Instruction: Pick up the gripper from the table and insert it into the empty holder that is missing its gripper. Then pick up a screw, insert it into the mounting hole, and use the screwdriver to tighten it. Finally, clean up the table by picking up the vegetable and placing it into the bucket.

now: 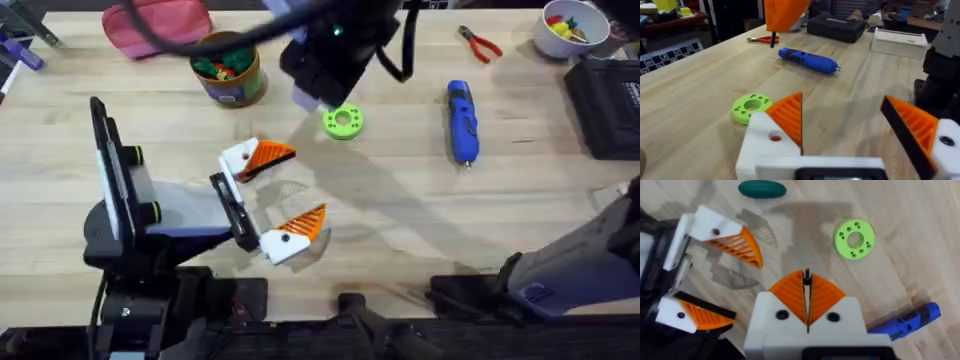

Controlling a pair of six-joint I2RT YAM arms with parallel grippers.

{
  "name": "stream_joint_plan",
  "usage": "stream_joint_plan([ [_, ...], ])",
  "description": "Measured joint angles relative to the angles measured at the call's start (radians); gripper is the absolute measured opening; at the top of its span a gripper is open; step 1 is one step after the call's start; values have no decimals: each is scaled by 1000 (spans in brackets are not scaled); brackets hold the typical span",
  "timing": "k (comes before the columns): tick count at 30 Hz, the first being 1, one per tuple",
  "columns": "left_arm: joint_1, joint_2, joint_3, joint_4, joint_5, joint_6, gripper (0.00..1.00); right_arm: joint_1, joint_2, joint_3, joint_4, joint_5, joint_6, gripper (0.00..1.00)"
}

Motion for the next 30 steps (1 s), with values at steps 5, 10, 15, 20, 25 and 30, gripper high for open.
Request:
stream_joint_plan([
  [5,0,0,0,0,0,0,986,36,0,0,-4,29,-12,5],
  [10,0,0,0,0,0,0,986,48,0,0,-5,46,-46,5],
  [15,0,0,0,0,0,0,986,50,0,0,-4,49,-89,5],
  [20,0,0,0,0,0,0,985,58,0,0,-3,48,-112,5],
  [25,0,0,0,0,0,0,985,95,0,0,4,48,-127,5],
  [30,0,0,0,0,0,0,985,141,0,0,9,48,-143,5],
])
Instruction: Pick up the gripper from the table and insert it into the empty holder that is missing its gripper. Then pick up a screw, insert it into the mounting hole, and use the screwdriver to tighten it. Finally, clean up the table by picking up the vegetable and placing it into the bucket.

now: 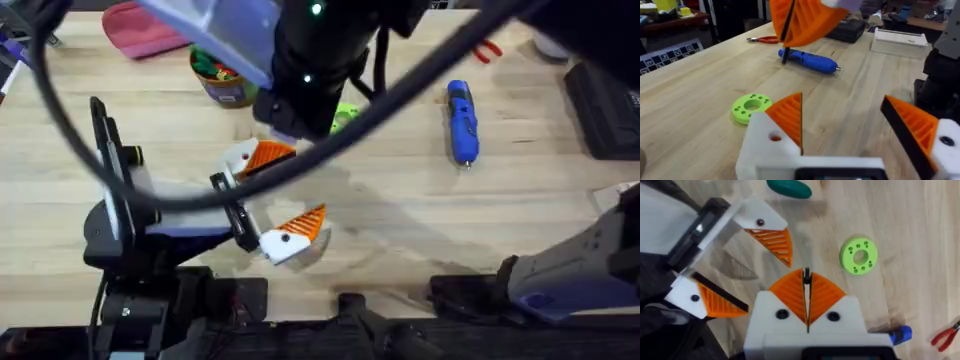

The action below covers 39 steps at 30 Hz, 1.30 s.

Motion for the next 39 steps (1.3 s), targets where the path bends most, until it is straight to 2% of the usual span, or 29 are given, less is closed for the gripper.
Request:
stream_joint_plan([
  [10,0,0,0,0,0,0,985,64,0,52,2,0,-89,5],
  [21,0,0,0,0,0,0,986,77,0,70,2,-5,-375,5],
  [26,0,0,0,0,0,0,985,79,0,70,24,-56,-478,5],
  [39,0,0,0,0,0,0,985,83,33,71,36,-91,-580,5],
])
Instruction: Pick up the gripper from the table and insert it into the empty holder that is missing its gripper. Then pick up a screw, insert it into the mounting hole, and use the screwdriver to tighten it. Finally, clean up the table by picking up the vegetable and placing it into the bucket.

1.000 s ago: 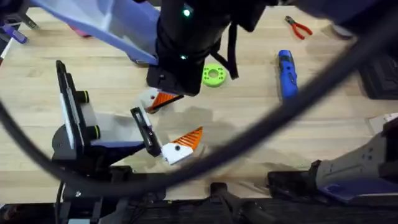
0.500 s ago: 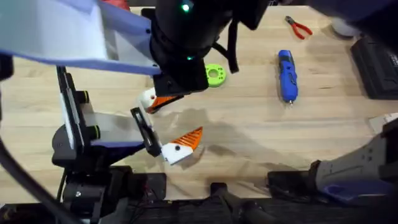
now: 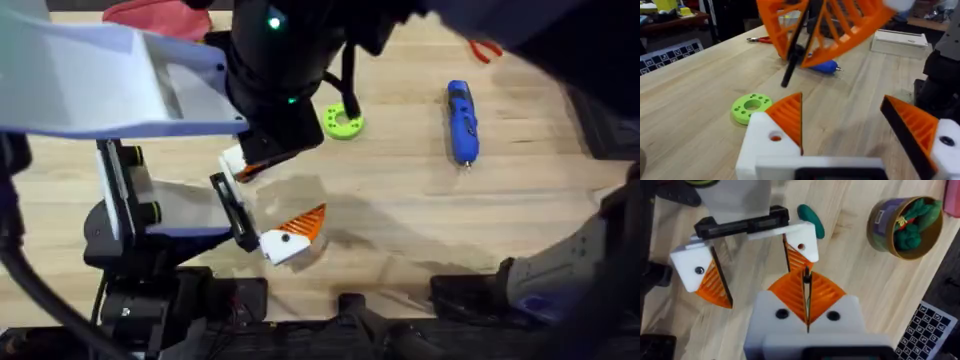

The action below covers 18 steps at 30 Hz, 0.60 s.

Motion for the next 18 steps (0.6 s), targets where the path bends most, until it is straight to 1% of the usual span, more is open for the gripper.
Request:
stream_joint_plan([
  [5,0,0,0,0,0,0,985,2,7,0,10,0,-3,5],
  [12,0,0,0,0,0,0,985,31,8,0,26,0,-3,5],
  [18,0,0,0,0,0,0,985,32,26,0,27,0,-3,5],
])
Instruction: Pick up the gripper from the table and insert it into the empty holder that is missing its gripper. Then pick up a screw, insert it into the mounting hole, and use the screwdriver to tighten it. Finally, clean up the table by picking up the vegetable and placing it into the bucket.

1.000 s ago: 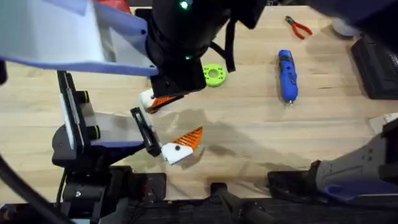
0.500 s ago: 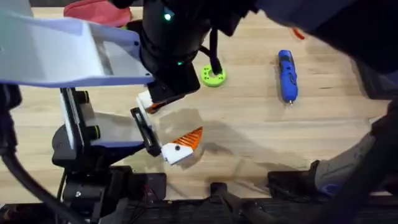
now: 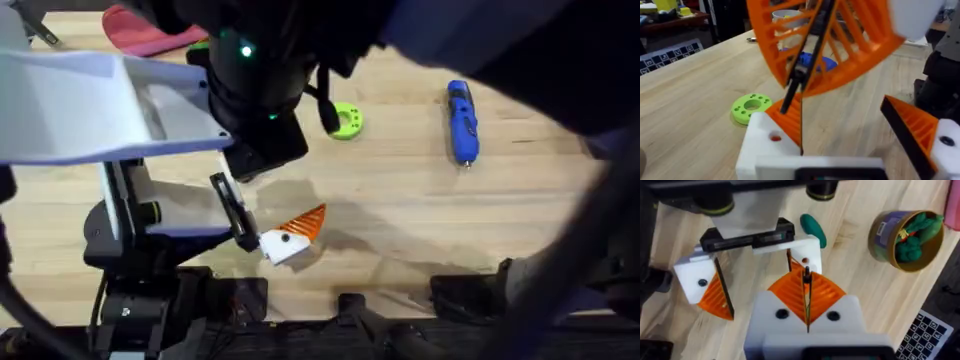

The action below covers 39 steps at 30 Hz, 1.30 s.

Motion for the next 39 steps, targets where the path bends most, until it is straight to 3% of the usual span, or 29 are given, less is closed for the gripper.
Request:
stream_joint_plan([
  [39,0,0,0,0,0,0,985,-10,46,0,4,0,0,5],
])
